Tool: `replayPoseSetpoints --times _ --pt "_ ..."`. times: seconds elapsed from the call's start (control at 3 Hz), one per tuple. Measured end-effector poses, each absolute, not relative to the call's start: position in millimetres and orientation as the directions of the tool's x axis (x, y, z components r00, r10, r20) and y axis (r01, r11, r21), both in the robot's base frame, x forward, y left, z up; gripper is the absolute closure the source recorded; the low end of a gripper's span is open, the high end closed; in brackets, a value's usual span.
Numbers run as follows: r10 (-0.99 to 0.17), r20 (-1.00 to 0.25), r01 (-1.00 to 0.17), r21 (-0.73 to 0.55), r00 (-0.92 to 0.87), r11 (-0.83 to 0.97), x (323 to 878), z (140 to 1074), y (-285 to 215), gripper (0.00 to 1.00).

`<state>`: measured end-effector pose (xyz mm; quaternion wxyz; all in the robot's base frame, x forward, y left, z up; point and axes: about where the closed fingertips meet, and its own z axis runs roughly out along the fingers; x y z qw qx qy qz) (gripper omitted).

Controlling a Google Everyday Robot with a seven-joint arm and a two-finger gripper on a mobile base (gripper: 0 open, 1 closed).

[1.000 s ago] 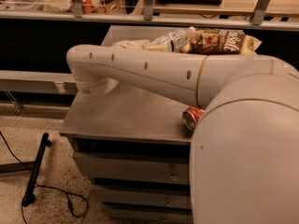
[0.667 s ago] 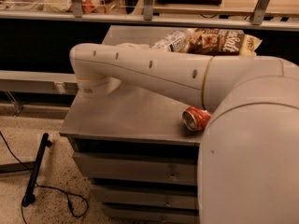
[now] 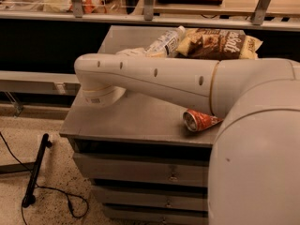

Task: Move blue plastic bottle near brown chip bag

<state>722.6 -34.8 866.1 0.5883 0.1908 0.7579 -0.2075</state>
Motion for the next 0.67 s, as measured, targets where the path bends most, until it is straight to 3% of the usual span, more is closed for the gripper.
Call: replayPoseSetpoints --times 0.33,0.67 --pt "0.000 -0.977 0.491 -0.106 -0.212 0.865 725.1 862.8 -31.8 0.13" --pt "-0.050 -0.982 0.449 -0.127 -0.180 0.884 725.3 862.6 -29.0 0.00"
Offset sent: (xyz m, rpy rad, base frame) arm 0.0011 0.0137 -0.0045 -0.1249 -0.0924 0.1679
